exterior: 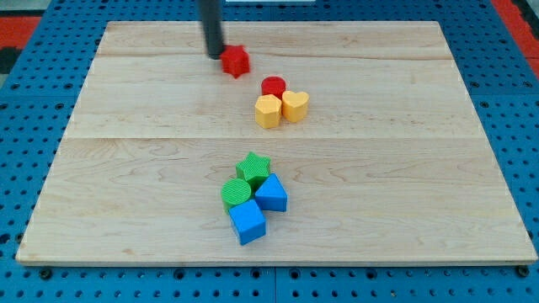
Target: Slightly push the red star to the downwards
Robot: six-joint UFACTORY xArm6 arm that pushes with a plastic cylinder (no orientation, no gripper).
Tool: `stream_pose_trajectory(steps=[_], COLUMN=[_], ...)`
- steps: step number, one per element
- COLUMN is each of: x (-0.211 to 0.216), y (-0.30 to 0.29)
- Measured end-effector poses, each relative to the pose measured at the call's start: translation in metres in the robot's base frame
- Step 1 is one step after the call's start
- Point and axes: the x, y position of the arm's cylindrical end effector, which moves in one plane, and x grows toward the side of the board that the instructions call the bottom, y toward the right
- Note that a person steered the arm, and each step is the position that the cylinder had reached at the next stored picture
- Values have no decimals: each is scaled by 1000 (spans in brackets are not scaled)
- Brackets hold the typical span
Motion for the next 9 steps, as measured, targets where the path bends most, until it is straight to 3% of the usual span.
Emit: stream_pose_trajectory(steps=[1,2,4,6,9], x=[2,11,-20,21,44], y=[66,66,52,40,82])
